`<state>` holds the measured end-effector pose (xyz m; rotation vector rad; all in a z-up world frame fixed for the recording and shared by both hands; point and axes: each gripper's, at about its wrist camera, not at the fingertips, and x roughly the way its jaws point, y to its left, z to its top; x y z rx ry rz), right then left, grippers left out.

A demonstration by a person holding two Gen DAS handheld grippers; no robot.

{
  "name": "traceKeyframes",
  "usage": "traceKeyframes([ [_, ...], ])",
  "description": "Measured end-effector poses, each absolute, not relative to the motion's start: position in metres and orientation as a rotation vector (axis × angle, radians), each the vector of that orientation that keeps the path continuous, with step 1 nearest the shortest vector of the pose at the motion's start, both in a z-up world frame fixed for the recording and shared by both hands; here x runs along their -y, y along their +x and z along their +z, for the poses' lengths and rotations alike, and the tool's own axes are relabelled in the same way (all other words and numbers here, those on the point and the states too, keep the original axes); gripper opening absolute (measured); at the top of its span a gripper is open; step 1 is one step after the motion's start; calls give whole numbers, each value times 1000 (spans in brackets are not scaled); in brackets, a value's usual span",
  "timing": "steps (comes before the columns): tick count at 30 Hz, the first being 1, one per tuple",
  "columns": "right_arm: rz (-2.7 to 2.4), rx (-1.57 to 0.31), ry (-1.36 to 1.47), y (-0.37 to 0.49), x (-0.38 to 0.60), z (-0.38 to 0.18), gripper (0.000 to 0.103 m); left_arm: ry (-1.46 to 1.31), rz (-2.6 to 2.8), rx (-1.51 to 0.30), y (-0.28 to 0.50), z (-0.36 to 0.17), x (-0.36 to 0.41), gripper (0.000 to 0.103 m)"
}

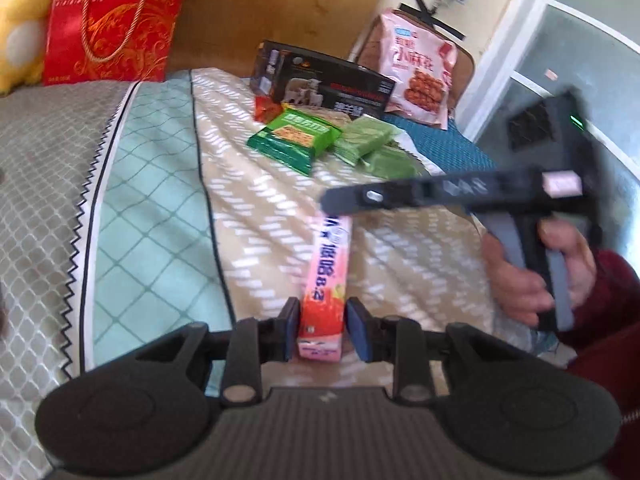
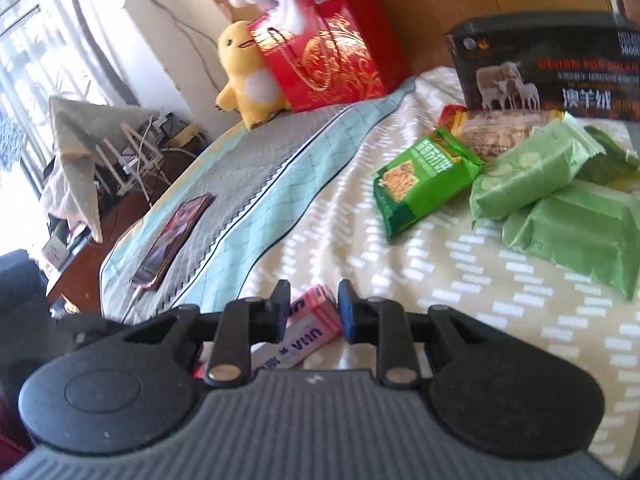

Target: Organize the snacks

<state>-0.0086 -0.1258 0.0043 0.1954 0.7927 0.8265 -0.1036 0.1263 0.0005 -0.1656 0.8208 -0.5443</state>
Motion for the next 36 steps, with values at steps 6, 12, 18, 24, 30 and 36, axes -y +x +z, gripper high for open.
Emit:
traceKeyframes([
  [6, 667, -735, 252, -30, 184, 8, 3, -108, -576, -788, -69, 15, -95, 24],
  [12, 551, -724, 212, -43, 210, 3, 10, -67, -576, -785, -18, 21, -47, 27],
  [18, 644, -698, 203, -42, 196, 10, 39, -201, -525, -761, -36, 25, -90, 39],
  [24, 793, -749, 190, -45, 152, 1, 57, -426, -520, -840, -76, 4, -145, 39],
  [30, 833, -718, -71, -73, 108, 0, 78, -456, -495, -830, -80, 6, -151, 39],
  [36, 677, -661, -114, -69, 139, 1, 70, -369, -555, -861, -65, 5, -120, 39],
])
